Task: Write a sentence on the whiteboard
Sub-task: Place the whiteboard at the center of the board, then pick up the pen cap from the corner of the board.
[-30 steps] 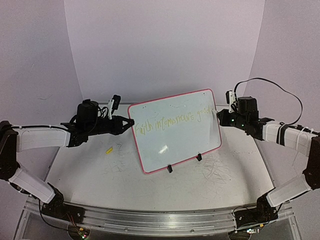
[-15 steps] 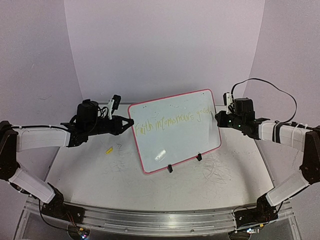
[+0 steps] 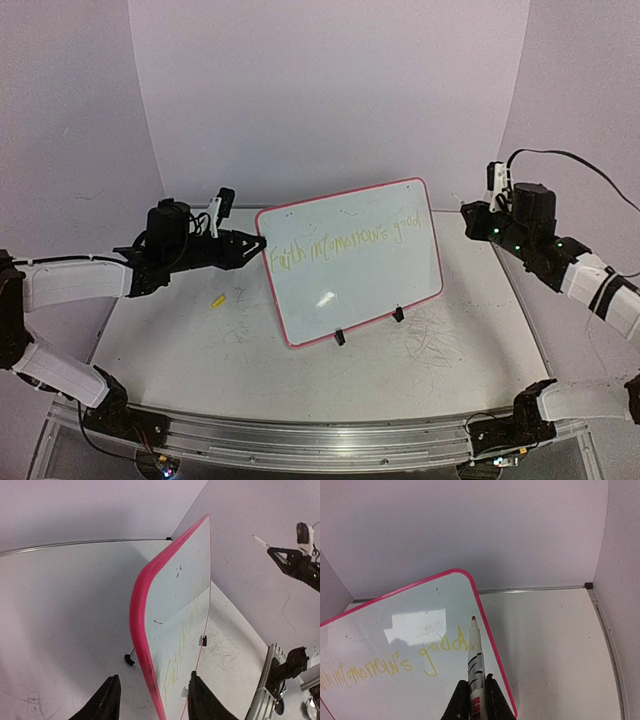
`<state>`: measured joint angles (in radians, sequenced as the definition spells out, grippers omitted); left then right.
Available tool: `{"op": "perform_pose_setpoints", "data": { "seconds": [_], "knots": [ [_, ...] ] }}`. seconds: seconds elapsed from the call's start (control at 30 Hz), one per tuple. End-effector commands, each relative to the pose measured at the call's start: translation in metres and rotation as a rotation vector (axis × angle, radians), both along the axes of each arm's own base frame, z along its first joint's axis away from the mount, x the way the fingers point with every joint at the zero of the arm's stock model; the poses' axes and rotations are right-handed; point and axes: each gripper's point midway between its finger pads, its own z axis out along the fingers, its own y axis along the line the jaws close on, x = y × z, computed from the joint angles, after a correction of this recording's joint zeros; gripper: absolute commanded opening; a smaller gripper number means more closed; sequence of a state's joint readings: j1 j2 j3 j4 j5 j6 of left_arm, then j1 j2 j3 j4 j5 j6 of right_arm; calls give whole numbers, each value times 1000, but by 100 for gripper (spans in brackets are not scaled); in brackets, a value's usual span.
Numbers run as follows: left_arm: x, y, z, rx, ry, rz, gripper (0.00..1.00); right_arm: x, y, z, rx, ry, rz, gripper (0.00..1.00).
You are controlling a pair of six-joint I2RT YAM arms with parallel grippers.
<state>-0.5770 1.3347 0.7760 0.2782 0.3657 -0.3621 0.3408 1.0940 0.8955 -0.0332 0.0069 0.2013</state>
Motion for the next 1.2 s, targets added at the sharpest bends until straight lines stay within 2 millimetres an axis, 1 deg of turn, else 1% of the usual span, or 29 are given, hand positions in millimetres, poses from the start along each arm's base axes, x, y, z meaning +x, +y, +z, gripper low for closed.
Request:
{"op": "perform_pose_setpoints", "data": {
  "seconds": [0.0,0.07,0.1,0.2,0.27,0.33,0.37,0.43,0.57,0.67,0.83,0.87,0.97,1.07,1.17],
  "knots": [
    [-11,21,42,-48,-43,82,57,-17,-16,-2,-58,32,-36,0],
    [-13,40,46,-24,-4,174,63,-19,-11,3,-57,30,-5,0],
    [-13,55,44,2,29,249,64,-19,-7,5,-52,30,17,0],
    [-20,107,17,114,198,490,66,-22,7,4,-27,45,95,0],
    [-30,133,-5,174,318,588,68,-24,18,2,-8,58,154,0],
    [-38,145,-28,223,421,624,68,-26,32,1,10,78,229,0],
    [-40,149,-39,245,466,629,68,-29,40,1,19,86,273,0],
    [-41,147,-59,281,538,601,69,-33,49,2,25,90,314,0],
    [-40,130,-104,380,668,469,67,-39,51,7,19,69,326,0],
    [-28,122,-128,462,686,410,64,-43,50,10,8,53,332,0],
    [-1,121,-152,606,656,378,61,-49,49,10,-6,40,344,0],
    [4,117,-156,623,648,360,60,-51,49,10,-9,36,344,0],
    [19,108,-158,643,604,313,59,-52,48,7,-13,36,345,0],
    [29,108,-170,703,593,293,60,-52,49,7,-11,38,354,0],
    [34,108,-183,755,590,267,60,-53,49,8,-10,34,354,0]
  ]
}}
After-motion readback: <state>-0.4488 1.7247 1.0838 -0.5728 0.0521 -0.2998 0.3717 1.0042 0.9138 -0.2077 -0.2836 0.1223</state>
